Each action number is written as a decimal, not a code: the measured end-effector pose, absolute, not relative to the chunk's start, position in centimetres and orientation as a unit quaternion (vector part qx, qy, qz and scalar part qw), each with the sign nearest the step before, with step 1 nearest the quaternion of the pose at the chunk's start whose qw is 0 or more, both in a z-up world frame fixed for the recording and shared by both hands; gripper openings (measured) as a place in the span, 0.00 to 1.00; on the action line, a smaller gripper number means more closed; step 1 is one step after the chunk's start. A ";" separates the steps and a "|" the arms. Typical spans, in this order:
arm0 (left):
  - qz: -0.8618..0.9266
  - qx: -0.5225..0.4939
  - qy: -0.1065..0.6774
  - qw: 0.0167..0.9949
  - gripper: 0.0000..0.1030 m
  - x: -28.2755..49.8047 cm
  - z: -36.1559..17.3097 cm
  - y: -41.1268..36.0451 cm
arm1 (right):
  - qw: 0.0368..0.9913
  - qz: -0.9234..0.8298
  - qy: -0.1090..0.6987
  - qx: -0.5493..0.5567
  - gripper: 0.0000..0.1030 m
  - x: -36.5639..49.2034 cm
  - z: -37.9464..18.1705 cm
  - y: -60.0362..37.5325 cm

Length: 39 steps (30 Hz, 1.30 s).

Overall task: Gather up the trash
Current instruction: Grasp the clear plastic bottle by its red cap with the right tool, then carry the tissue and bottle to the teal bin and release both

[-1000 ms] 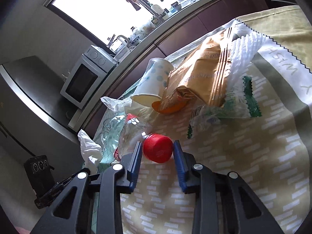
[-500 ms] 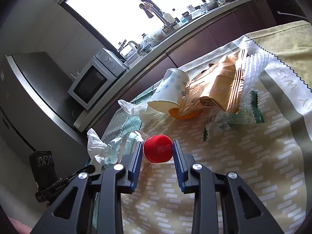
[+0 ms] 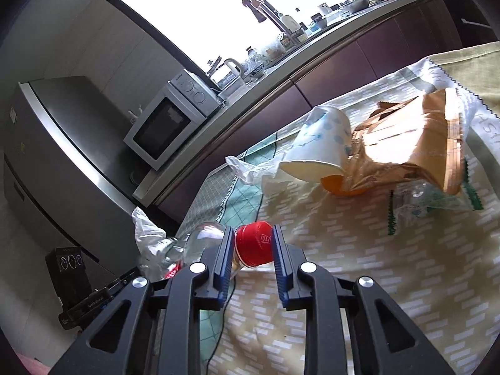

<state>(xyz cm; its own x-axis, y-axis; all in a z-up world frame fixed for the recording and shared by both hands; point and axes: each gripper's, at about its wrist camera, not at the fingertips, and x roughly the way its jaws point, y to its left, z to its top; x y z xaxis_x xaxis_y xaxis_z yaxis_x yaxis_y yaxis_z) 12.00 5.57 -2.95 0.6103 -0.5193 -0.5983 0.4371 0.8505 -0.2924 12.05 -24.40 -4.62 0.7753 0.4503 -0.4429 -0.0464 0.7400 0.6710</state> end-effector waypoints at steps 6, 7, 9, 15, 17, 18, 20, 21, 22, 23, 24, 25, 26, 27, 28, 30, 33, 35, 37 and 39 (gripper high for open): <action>-0.239 -0.071 0.341 0.906 0.03 11.2 -2.3 9.0 | 0.878 0.163 0.318 0.318 0.22 14.0 -4.2 -21.3; -0.234 -0.073 0.340 0.908 0.03 11.1 -2.2 9.6 | 0.877 0.166 0.321 0.317 0.22 14.3 -4.2 -20.9; -0.223 -0.079 0.337 0.911 0.03 10.8 -2.0 10.9 | 0.873 0.177 0.326 0.317 0.21 15.1 -4.1 -19.8; -0.178 -0.100 0.330 0.922 0.03 10.5 -1.9 15.9 | 0.867 0.213 0.344 0.290 0.22 17.8 -3.3 -15.1; -0.160 -0.103 0.330 0.925 0.03 10.4 -2.1 17.5 | 0.864 0.227 0.351 0.282 0.21 18.9 -3.2 -13.4; -0.151 -0.104 0.330 0.926 0.03 10.4 -2.2 18.3 | 0.861 0.234 0.356 0.278 0.21 19.4 -3.2 -12.4; -0.132 -0.107 0.332 0.928 0.03 10.5 -2.5 20.1 | 0.858 0.245 0.363 0.269 0.21 20.3 -3.1 -10.2; -0.124 -0.109 0.333 0.928 0.03 10.6 -2.7 21.0 | 0.856 0.251 0.366 0.264 0.21 20.7 -3.0 -9.2; -0.115 -0.111 0.334 0.929 0.03 10.7 -2.8 21.8 | 0.856 0.255 0.368 0.258 0.22 21.1 -2.9 -8.2; -0.105 -0.111 0.337 0.929 0.03 11.0 -3.0 22.5 | 0.856 0.259 0.370 0.252 0.21 21.5 -2.9 -7.3; -0.098 -0.113 0.339 0.929 0.03 11.2 -3.3 23.2 | 0.855 0.263 0.373 0.247 0.21 22.0 -2.8 -6.3; -0.092 -0.114 0.341 0.929 0.03 11.4 -3.6 24.0 | 0.855 0.266 0.375 0.241 0.21 22.4 -2.6 -5.4; -0.084 -0.115 0.343 0.929 0.03 11.6 -3.9 24.7 | 0.855 0.269 0.377 0.235 0.21 22.9 -2.5 -4.3; -0.078 -0.116 0.345 0.928 0.03 11.8 -4.2 25.5 | 0.854 0.272 0.380 0.228 0.21 23.4 -2.4 -3.5; -0.073 -0.118 0.348 0.927 0.03 12.3 -4.5 26.1 | 0.855 0.274 0.381 0.221 0.21 23.8 -2.3 -2.6; -0.064 -0.122 0.354 0.925 0.03 12.8 -5.3 27.3 | 0.856 0.277 0.386 0.207 0.21 24.8 -2.2 -1.0; -0.049 -0.125 0.366 0.921 0.03 14.1 -6.5 28.7 | 0.857 0.276 0.395 0.183 0.21 26.3 -2.4 1.5; -0.043 -0.125 0.376 0.917 0.03 15.0 -7.4 29.4 | 0.858 0.272 0.403 0.165 0.22 27.2 -2.7 3.0; -0.041 -0.128 0.388 0.912 0.03 16.0 -8.5 30.1 | 0.859 0.269 0.411 0.146 0.22 28.0 -3.1 4.4; -0.036 -0.136 0.403 0.904 0.04 17.0 -9.7 30.9 | 0.858 0.264 0.422 0.130 0.22 28.8 -3.5 5.7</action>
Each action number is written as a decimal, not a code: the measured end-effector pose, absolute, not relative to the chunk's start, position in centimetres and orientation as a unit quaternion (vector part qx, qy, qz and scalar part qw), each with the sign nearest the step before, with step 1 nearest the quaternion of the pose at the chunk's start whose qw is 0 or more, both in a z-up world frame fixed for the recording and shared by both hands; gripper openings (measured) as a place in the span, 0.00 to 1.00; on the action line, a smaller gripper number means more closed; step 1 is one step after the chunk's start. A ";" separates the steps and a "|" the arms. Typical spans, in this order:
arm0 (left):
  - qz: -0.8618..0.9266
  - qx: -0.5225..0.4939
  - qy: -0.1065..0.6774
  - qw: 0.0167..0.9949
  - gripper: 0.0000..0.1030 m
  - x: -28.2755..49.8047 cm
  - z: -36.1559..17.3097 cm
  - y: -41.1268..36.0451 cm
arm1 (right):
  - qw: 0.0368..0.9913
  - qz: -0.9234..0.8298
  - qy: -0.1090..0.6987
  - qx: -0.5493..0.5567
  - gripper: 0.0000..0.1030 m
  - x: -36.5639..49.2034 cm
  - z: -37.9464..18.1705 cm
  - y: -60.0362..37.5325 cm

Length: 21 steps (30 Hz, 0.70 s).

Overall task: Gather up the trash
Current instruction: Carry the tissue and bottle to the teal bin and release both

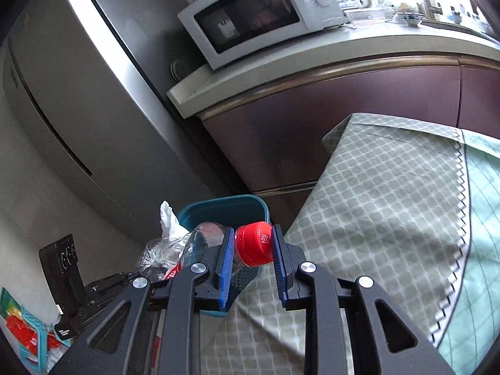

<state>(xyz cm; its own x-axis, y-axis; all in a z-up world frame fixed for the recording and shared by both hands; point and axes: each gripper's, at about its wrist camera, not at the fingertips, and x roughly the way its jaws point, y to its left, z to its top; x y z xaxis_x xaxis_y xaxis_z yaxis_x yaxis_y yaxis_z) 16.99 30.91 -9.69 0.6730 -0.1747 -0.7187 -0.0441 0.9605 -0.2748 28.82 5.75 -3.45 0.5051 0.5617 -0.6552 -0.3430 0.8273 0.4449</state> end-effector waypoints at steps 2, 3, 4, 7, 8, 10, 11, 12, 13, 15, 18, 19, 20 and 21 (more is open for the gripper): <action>-0.033 -0.140 0.416 0.898 0.06 17.8 -10.8 31.5 | 0.855 0.262 0.432 0.116 0.22 29.4 -3.9 7.0; -0.022 -0.136 0.422 0.896 0.06 18.1 -11.3 31.7 | 0.854 0.262 0.436 0.108 0.22 29.6 -4.2 7.5; -0.015 -0.136 0.427 0.894 0.06 18.4 -11.7 32.1 | 0.853 0.263 0.441 0.098 0.22 29.8 -4.4 8.2; -0.003 -0.148 0.437 0.887 0.07 18.7 -12.7 32.8 | 0.850 0.260 0.451 0.075 0.23 30.4 -4.9 9.9; -0.001 -0.151 0.437 0.887 0.11 18.6 -12.9 33.1 | 0.848 0.261 0.456 0.072 0.23 30.6 -5.1 10.3; 0.006 -0.153 0.435 0.887 0.14 18.5 -13.1 33.3 | 0.844 0.262 0.463 0.067 0.24 30.9 -5.6 11.0; 0.009 -0.149 0.433 0.889 0.17 18.3 -13.2 33.3 | 0.842 0.263 0.467 0.064 0.24 30.9 -5.8 11.2; 0.008 -0.150 0.431 0.890 0.18 18.2 -13.2 33.2 | 0.841 0.263 0.469 0.061 0.24 31.0 -6.0 11.4; 0.008 -0.148 0.428 0.891 0.18 18.0 -13.1 33.1 | 0.841 0.264 0.468 0.062 0.24 30.9 -6.1 11.4; 0.013 -0.137 0.419 0.897 0.18 17.6 -12.6 32.6 | 0.841 0.269 0.465 0.070 0.25 30.5 -6.0 11.0; 0.008 -0.129 0.405 0.905 0.20 16.8 -11.4 31.9 | 0.841 0.276 0.459 0.079 0.32 29.8 -5.6 10.0; 0.003 -0.125 0.399 0.908 0.20 16.7 -11.0 31.5 | 0.842 0.278 0.456 0.082 0.32 29.3 -5.3 9.5; -0.002 -0.120 0.393 0.912 0.20 16.6 -10.5 30.9 | 0.844 0.279 0.451 0.083 0.34 28.8 -4.9 8.9; -0.009 -0.117 0.388 0.914 0.21 16.4 -9.9 30.4 | 0.845 0.282 0.446 0.085 0.37 28.2 -4.5 8.2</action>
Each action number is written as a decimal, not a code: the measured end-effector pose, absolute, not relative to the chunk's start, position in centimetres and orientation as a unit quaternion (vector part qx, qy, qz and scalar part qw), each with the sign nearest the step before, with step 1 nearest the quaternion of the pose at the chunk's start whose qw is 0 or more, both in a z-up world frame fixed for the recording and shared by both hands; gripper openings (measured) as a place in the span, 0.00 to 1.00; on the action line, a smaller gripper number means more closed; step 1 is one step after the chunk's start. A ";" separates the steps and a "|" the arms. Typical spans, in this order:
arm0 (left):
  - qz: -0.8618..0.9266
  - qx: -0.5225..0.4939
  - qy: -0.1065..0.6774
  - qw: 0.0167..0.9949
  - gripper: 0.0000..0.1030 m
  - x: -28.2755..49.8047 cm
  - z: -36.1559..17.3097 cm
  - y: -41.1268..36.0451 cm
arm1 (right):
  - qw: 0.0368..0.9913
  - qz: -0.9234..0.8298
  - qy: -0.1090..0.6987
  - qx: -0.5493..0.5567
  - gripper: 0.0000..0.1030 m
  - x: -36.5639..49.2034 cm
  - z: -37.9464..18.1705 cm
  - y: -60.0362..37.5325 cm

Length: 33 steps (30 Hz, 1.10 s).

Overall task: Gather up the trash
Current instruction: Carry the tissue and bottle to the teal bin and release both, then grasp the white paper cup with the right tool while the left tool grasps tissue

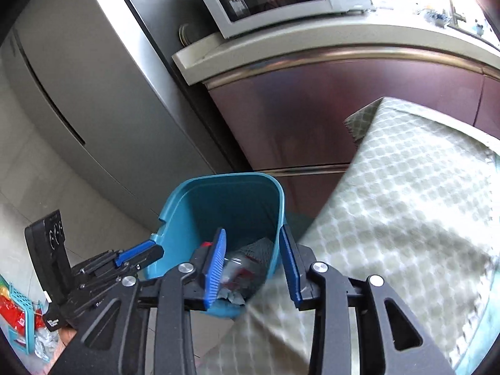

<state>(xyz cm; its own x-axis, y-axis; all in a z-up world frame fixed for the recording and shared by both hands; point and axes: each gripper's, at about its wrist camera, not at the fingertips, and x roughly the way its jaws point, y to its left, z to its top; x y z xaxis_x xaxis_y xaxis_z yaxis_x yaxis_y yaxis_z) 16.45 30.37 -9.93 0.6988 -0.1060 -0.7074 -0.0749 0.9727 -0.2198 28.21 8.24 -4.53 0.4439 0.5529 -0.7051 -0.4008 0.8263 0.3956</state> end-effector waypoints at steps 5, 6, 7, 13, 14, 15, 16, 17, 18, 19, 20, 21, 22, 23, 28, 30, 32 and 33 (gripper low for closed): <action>-0.057 -0.095 0.356 0.928 0.27 15.2 -7.1 26.1 | 0.859 0.289 0.414 0.090 0.45 24.9 -2.3 4.7; -0.070 -0.089 0.350 0.930 0.27 15.1 -6.6 24.9 | 0.863 0.289 0.405 0.089 0.47 24.1 -1.8 3.8; -0.083 -0.084 0.344 0.931 0.28 14.9 -6.1 23.8 | 0.867 0.287 0.397 0.090 0.48 23.3 -1.3 2.9; -0.159 -0.053 0.314 0.935 0.37 13.9 -3.4 16.7 | 0.896 0.250 0.353 0.105 0.53 18.5 0.3 -4.5; -0.172 -0.047 0.311 0.934 0.38 13.9 -3.2 15.3 | 0.901 0.238 0.347 0.106 0.53 17.7 0.4 -5.9; -0.184 -0.043 0.310 0.932 0.39 14.0 -2.9 14.0 | 0.906 0.226 0.341 0.111 0.53 17.0 0.4 -7.1; -0.195 -0.039 0.309 0.930 0.40 13.9 -2.8 12.8 | 0.909 0.217 0.337 0.116 0.53 16.3 0.4 -8.2; -0.207 -0.035 0.311 0.927 0.40 14.0 -2.7 11.3 | 0.911 0.207 0.334 0.121 0.53 15.7 0.3 -9.4; -0.216 -0.030 0.312 0.925 0.40 14.1 -2.7 10.2 | 0.914 0.193 0.332 0.127 0.54 15.0 0.2 -10.7; -0.225 -0.024 0.314 0.922 0.40 14.2 -2.7 8.8 | 0.918 0.179 0.330 0.131 0.54 14.4 0.2 -12.0; -0.234 -0.017 0.316 0.919 0.40 14.3 -2.7 7.4 | 0.920 0.167 0.328 0.137 0.54 13.9 0.1 -13.2; -0.242 -0.012 0.318 0.917 0.40 13.8 -2.6 5.9 | 0.921 0.156 0.326 0.147 0.54 13.5 -0.1 -14.5; -0.251 -0.006 0.319 0.914 0.41 13.9 -2.6 4.6 | 0.921 0.146 0.325 0.156 0.54 13.3 -0.4 -15.5; -0.258 0.000 0.321 0.911 0.41 13.9 -2.6 3.1 | 0.921 0.138 0.324 0.168 0.54 13.1 -0.7 -16.7; -0.280 0.027 0.329 0.902 0.41 15.9 -3.1 -2.4 | 0.916 0.107 0.317 0.222 0.54 13.3 -2.3 -20.9; -0.282 0.034 0.333 0.899 0.41 16.9 -3.1 -4.3 | 0.916 0.097 0.314 0.230 0.54 13.5 -2.8 -21.9; -0.282 0.042 0.334 0.898 0.41 18.0 -3.1 -6.0 | 0.917 0.087 0.311 0.232 0.54 13.8 -2.8 -22.6; -0.283 0.045 0.336 0.897 0.41 18.5 -3.1 -6.7 | 0.920 0.084 0.308 0.228 0.54 14.0 -2.7 -22.9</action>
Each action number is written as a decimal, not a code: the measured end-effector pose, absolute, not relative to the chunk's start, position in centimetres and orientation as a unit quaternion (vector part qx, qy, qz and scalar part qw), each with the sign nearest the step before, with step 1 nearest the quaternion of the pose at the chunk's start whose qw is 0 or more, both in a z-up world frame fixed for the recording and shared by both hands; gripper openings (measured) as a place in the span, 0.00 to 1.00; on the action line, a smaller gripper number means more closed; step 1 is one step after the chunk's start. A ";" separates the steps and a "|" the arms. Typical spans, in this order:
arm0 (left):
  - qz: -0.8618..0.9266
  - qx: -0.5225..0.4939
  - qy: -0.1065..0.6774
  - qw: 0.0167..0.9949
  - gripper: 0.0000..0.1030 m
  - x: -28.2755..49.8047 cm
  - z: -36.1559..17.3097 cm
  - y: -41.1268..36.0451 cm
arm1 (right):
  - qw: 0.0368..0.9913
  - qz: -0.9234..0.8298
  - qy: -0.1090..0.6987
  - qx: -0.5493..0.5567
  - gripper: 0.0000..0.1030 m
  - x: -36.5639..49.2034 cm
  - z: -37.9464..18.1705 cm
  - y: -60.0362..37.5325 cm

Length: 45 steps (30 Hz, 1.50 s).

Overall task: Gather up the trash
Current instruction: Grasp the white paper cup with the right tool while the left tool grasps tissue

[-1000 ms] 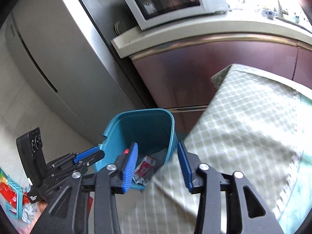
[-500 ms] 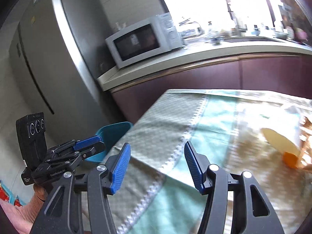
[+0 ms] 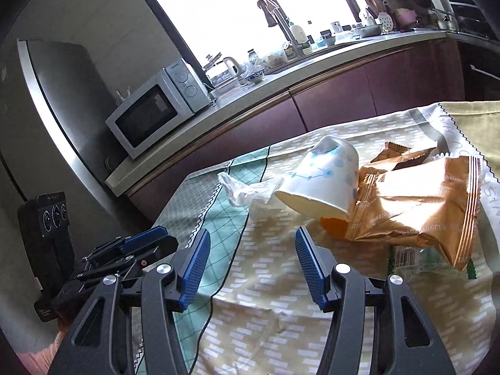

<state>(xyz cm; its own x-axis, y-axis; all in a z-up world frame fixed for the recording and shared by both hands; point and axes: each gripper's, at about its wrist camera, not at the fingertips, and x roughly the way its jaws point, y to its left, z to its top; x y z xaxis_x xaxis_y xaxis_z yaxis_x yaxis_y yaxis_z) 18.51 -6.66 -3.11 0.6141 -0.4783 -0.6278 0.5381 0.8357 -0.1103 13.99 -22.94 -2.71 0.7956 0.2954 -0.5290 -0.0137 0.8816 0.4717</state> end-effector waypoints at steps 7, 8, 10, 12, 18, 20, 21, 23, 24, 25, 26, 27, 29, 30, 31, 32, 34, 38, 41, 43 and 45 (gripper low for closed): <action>-0.281 0.044 0.356 0.890 0.41 22.4 -3.2 -10.2 | 0.925 0.051 0.298 0.229 0.54 15.8 -1.9 -25.9; -0.278 0.042 0.359 0.890 0.41 23.0 -3.2 -10.6 | 0.925 0.045 0.300 0.230 0.54 16.4 -1.8 -26.3; -0.275 0.036 0.364 0.889 0.41 23.9 -3.2 -11.1 | 0.924 0.035 0.304 0.229 0.54 17.4 -1.7 -27.0; -0.273 0.030 0.367 0.889 0.41 24.7 -3.2 -11.6 | 0.921 0.026 0.311 0.233 0.53 18.7 -1.8 -27.8; -0.272 0.034 0.377 0.885 0.36 26.0 -3.4 -13.0 | 0.907 0.009 0.339 0.249 0.57 22.0 -2.6 -29.4; -0.273 0.031 0.389 0.879 0.31 26.5 -3.9 -13.2 | 0.901 0.004 0.351 0.254 0.57 22.8 -3.1 -29.7; -0.276 0.028 0.396 0.876 0.24 26.7 -4.3 -13.1 | 0.899 0.001 0.354 0.257 0.58 23.1 -3.3 -29.8; -0.278 0.022 0.407 0.870 0.15 27.1 -4.8 -13.1 | 0.895 0.000 0.363 0.258 0.59 23.7 -3.6 -29.9; -0.278 0.021 0.411 0.868 0.13 27.2 -5.1 -13.0 | 0.895 -0.003 0.366 0.256 0.60 23.9 -3.7 -29.9; -0.279 0.019 0.413 0.867 0.10 27.3 -5.4 -12.9 | 0.893 -0.003 0.370 0.255 0.61 24.2 -3.8 -29.9; -0.278 0.018 0.415 0.866 0.09 27.3 -5.6 -12.8 | 0.891 -0.002 0.377 0.254 0.63 24.5 -4.0 -29.8; -0.277 0.018 0.416 0.866 0.09 27.3 -5.7 -12.6 | 0.887 -0.003 0.385 0.253 0.64 24.8 -4.2 -29.7; -0.278 0.012 0.419 0.864 0.08 27.4 -5.9 -12.3 | 0.883 -0.003 0.398 0.248 0.64 25.3 -4.6 -29.4; -0.277 0.010 0.420 0.864 0.08 27.4 -5.9 -12.1 | 0.881 -0.002 0.404 0.246 0.64 25.6 -4.8 -29.2; -0.277 0.009 0.420 0.864 0.07 27.4 -5.8 -11.9 | 0.880 -0.001 0.407 0.245 0.64 25.8 -5.1 -29.1; -0.277 0.009 0.420 0.864 0.07 27.4 -5.8 -11.7 | 0.878 0.001 0.411 0.247 0.62 26.0 -5.3 -29.0; -0.279 0.006 0.419 0.864 0.07 27.2 -5.8 -11.3 | 0.877 0.006 0.409 0.252 0.55 25.9 -5.5 -28.9; -0.283 0.002 0.415 0.865 0.07 26.8 -5.5 -10.5 | 0.882 0.015 0.395 0.258 0.43 25.4 -5.1 -29.0; -0.284 -0.001 0.413 0.865 0.07 26.4 -5.4 -10.0 | 0.885 0.023 0.391 0.252 0.42 25.2 -4.9 -28.8; -0.287 -0.005 0.410 0.866 0.07 26.0 -5.3 -9.5 | 0.887 0.029 0.389 0.248 0.42 24.9 -4.8 -28.6; -0.288 -0.007 0.405 0.868 0.07 25.6 -5.1 -9.1 | 0.890 0.036 0.383 0.247 0.41 24.6 -4.6 -28.4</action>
